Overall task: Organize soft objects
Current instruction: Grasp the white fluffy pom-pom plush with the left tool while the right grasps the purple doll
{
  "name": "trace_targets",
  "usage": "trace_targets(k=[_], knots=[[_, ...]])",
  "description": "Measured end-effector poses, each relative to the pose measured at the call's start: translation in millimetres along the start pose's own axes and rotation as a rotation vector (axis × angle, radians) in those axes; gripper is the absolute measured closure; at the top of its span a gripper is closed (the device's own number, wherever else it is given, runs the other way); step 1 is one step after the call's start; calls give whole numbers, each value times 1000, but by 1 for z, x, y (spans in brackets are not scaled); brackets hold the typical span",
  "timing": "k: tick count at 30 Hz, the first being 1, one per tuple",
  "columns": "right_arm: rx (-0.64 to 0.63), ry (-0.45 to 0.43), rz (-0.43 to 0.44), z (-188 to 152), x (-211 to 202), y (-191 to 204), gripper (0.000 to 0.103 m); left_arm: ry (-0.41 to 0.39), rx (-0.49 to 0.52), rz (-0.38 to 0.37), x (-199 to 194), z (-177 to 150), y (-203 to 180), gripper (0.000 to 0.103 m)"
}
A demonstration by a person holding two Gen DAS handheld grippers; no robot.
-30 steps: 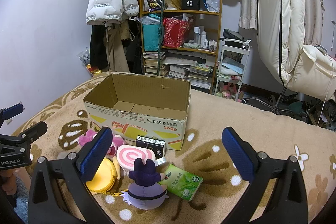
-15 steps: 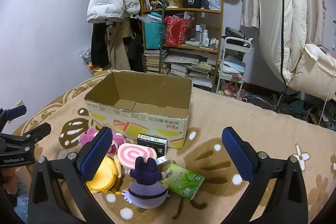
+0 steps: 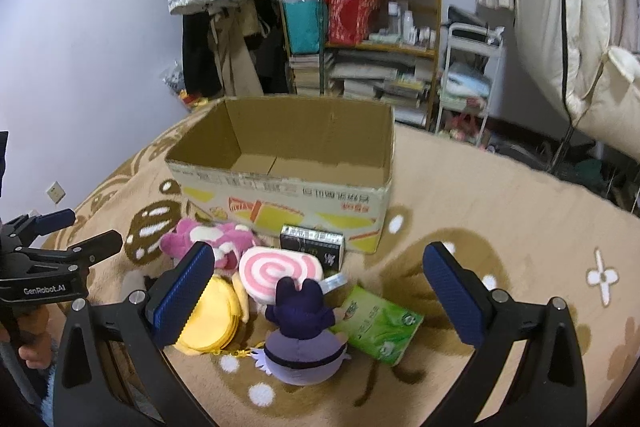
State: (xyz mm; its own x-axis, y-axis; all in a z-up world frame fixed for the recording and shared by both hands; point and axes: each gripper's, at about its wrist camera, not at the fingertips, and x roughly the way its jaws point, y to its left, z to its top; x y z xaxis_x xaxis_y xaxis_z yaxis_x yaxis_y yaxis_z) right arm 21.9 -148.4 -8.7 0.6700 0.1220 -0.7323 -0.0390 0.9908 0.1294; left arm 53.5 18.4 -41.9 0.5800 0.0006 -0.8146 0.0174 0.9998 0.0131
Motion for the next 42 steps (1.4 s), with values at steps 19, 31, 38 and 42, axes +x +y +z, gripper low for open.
trace_targets(k=[19,31,38,42], knots=[[25,286,25,-20,73,-1,0,317,-65,-2,70,-9,11,1],[10,365,49,-26,90,2,22,442,-140,-51,103,-17,21,3],[2,365,53,-27,92,5,30,493,-166,-70,122,-23,25,24],[0,363,52,-27,92,4,31,476,-181,-61,122,-24,27,38]])
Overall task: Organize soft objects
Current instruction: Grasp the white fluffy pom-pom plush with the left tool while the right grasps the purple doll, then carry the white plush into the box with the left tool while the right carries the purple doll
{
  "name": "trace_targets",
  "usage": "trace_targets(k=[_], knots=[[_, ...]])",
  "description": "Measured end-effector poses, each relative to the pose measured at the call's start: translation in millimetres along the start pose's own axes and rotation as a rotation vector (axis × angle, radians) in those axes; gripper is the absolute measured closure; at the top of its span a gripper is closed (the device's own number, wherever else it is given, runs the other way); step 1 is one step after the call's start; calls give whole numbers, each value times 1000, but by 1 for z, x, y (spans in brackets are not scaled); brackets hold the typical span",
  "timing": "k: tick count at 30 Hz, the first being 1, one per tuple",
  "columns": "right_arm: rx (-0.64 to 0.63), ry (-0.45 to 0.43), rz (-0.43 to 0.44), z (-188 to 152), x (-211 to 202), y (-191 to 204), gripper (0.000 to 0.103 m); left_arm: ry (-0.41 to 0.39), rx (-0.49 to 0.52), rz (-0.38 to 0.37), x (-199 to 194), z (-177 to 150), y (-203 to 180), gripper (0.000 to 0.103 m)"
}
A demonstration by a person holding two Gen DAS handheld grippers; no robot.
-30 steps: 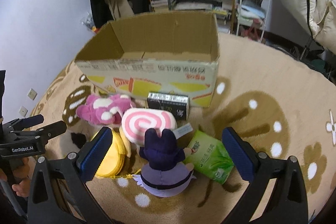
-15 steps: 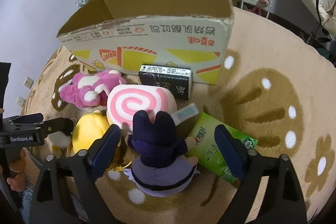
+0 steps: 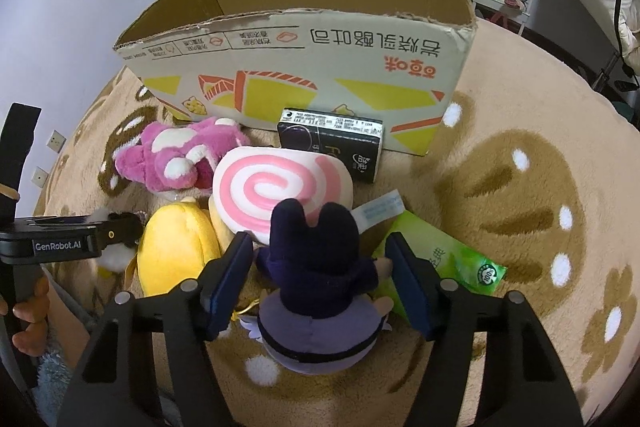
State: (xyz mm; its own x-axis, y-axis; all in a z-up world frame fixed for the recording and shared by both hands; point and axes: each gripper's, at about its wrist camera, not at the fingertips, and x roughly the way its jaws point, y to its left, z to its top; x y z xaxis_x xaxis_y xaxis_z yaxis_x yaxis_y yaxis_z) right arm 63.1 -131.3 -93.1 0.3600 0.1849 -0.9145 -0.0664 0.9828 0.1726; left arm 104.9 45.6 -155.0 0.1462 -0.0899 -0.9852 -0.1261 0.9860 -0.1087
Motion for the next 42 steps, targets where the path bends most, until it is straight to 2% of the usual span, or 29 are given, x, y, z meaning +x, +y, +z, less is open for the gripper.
trace_targets(k=[3,8,13,14,15,18,25,30,33,35,37,42], knots=[[-2,-2,-2,0,-1,0,33,-5,-25,-11,0,0,5,47],[-9,-5,-7,-1,-2,1,34,33,-13,1,12,-4,16,47],[-15,-10,-7,-2,-2,4,36,50,11,44,29,-3,10,47],[-17,-10,-5,-2,-2,5,41,50,11,44,30,-2,9,51],[-20,-11,-1,-2,-2,6,44,49,7,43,31,-3,8,60],[-26,-22,4,-3,-5,6,49,35,-16,23,28,-7,10,64],[-3,-97,2,-3,-22,1,51,-103,-9,4,5,-16,11,65],[-5,-199,-24,-3,-46,1,52,-290,-24,-14,-22,-23,10,65],[4,-274,-26,-4,-64,0,52,-365,-31,-32,-35,-23,12,65],[11,-320,-23,-5,-76,-2,52,-416,-23,-51,-55,-25,10,65],[11,-365,-17,-6,-86,-2,52,-480,-3,-69,-83,-41,19,65],[-23,-481,-29,-7,-111,5,52,-644,30,-104,-128,-46,15,65]])
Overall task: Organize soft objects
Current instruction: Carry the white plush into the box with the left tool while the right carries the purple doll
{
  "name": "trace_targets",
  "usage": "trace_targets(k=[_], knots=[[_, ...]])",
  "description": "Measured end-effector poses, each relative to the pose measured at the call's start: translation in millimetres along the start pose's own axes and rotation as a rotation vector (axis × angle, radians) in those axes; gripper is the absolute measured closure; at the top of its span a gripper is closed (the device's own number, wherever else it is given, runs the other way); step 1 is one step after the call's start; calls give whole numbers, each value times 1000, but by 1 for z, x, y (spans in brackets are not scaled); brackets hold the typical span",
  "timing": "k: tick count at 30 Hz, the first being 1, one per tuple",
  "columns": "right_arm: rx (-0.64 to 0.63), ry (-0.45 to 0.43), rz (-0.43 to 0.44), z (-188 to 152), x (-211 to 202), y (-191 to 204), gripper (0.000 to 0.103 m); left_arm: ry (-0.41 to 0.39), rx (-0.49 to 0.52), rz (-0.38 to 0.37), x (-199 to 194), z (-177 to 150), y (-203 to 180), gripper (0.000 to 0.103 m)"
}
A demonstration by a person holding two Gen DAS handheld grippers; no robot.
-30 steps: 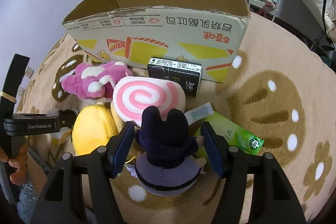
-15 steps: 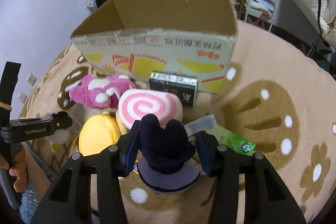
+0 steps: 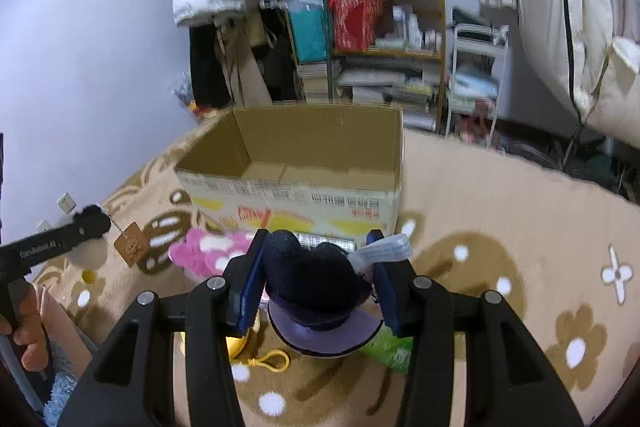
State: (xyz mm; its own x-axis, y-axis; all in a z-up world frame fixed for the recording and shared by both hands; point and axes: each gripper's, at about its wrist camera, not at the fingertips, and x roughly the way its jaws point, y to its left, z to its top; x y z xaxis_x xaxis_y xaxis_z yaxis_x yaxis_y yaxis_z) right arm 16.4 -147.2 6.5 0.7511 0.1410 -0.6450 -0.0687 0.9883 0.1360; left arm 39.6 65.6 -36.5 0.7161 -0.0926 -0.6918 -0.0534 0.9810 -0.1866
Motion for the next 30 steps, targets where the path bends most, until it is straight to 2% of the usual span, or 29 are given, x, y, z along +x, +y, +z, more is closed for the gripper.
trace_targets(k=[5,11,19,30], knots=[[-57,-78,-14,12,-15,7,52,-158,27,-21,-30,14,-13,65],[-95,-151,-30,25,-21,13,52,-269,95,0,-46,28,-31,64],[-91,-188,-37,42,-12,6,52,-313,185,22,-38,48,-55,64],[-71,-241,-16,71,19,-7,52,-340,260,-4,2,76,-85,64]])
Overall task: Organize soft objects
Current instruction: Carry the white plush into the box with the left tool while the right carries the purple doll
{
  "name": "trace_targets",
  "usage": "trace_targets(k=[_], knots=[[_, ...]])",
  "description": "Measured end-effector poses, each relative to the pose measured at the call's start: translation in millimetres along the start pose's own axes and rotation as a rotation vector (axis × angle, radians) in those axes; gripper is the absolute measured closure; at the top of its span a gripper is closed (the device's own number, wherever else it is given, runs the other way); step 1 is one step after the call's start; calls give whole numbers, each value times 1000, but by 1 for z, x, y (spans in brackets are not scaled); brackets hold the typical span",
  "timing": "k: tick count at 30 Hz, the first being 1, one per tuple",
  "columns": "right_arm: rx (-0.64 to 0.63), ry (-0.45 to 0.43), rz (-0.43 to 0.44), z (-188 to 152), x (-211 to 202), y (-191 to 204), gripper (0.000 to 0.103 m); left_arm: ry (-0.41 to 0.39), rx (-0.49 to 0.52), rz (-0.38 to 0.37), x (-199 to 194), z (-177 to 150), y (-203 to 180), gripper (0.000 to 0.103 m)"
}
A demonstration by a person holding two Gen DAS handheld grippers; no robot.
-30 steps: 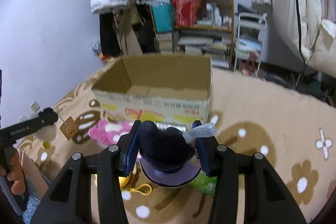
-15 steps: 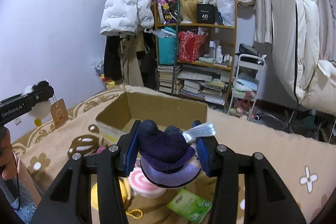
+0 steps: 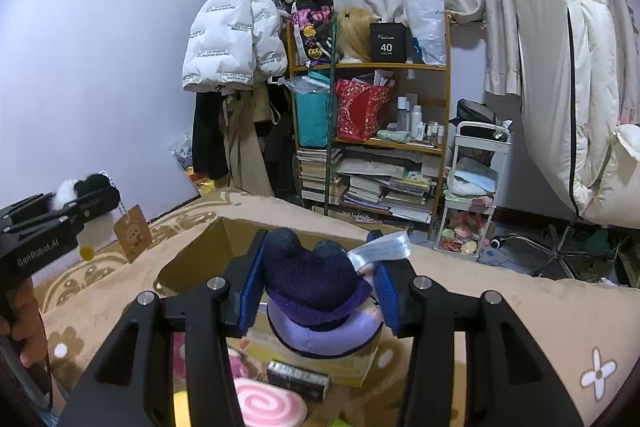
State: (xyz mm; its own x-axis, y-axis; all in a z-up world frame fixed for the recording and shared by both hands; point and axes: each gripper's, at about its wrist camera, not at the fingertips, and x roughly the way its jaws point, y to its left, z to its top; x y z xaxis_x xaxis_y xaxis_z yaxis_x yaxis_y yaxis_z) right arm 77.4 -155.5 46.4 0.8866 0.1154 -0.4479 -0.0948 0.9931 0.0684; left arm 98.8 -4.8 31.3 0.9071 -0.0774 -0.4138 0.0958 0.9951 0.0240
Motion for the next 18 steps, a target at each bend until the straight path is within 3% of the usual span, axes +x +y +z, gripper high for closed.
trace_targets(k=[18], knots=[[59,56,49,-13,59,-27,51,73,96,-83,66,-22,-37,64]])
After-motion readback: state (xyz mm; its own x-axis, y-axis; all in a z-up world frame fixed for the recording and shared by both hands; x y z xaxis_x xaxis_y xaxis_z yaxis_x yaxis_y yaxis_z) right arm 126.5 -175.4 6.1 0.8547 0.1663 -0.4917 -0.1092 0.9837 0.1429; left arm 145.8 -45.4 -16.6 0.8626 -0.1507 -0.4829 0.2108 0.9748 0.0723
